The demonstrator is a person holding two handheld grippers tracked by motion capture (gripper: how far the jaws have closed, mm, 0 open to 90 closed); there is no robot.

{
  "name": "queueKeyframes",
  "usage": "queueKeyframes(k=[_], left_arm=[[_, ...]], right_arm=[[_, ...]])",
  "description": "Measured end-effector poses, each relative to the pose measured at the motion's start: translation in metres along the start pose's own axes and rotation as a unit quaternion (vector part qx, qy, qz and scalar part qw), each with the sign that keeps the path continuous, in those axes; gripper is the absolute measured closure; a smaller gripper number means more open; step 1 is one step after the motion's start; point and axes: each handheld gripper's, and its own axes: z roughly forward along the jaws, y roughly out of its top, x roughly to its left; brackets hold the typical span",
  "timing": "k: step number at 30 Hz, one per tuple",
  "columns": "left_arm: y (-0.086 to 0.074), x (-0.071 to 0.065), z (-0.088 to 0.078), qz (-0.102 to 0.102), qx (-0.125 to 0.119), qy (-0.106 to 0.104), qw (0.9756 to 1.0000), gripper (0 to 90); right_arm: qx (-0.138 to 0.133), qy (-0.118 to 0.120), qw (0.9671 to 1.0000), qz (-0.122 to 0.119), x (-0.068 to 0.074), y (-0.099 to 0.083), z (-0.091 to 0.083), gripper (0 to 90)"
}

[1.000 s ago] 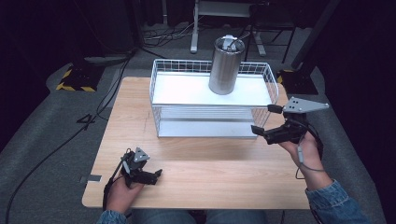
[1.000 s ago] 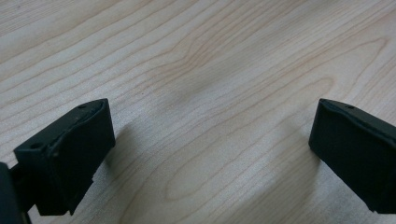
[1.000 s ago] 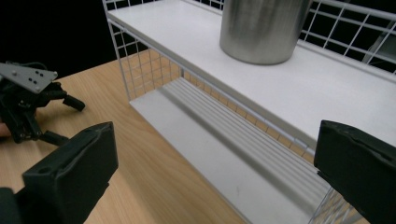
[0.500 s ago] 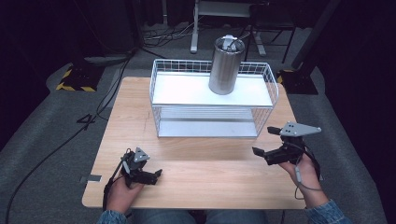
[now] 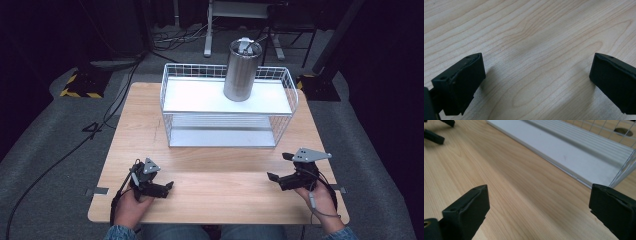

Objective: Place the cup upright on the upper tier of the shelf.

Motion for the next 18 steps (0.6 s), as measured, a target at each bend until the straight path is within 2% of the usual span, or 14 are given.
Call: queueKeyframes(k=[9,18], left_arm=[[0.0,0.0,0.0,0.0,0.0,0.0,1.0,0.7],[0.0,0.0,0.0,-0.001,0.0,0.0,1.0,0.7]], right_arm=[[0.023,0.008,0.9996,0.012,0.005,-0.025,0.015,4.8],[0.031,0.005,0.9992,0.023,0.007,-0.044,0.022,5.7]])
